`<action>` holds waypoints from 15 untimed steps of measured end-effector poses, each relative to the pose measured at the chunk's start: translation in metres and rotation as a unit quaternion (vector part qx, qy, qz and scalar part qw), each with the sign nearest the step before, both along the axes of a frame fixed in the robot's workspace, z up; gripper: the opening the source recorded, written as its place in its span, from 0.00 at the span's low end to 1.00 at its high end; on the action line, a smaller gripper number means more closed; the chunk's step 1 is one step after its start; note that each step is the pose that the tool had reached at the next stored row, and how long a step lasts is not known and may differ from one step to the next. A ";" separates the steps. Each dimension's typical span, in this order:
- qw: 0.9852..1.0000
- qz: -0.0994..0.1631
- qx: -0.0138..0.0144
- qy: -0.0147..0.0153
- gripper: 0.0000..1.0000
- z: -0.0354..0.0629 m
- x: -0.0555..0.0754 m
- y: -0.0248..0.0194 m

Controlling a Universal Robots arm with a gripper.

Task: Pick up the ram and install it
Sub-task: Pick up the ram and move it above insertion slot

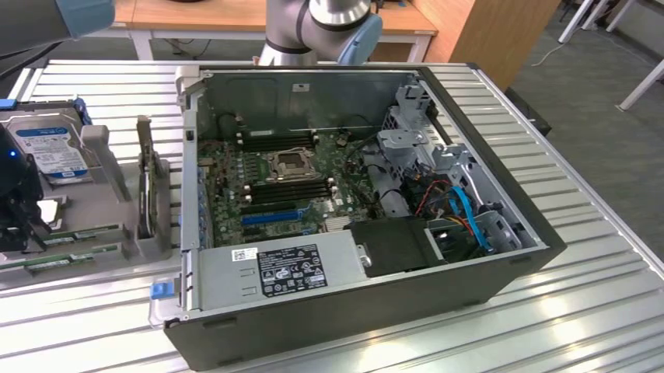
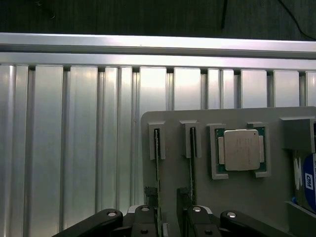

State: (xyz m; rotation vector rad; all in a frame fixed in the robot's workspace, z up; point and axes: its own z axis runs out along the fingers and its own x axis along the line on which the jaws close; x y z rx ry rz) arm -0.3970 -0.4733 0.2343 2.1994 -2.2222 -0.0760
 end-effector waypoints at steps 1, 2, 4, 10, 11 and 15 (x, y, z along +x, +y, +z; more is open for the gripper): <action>1.000 0.000 0.000 0.000 0.30 0.0000 0.000 0.0000; 1.000 0.000 0.000 0.000 0.30 -0.0001 0.000 0.0000; 1.000 0.000 0.000 0.000 0.30 -0.0005 0.000 0.0000; 1.000 0.000 0.000 0.000 0.30 -0.0044 0.000 -0.0001; 1.000 0.000 0.000 0.000 0.30 -0.0049 0.000 -0.0002; 1.000 0.000 0.000 0.000 0.30 -0.0072 0.000 -0.0005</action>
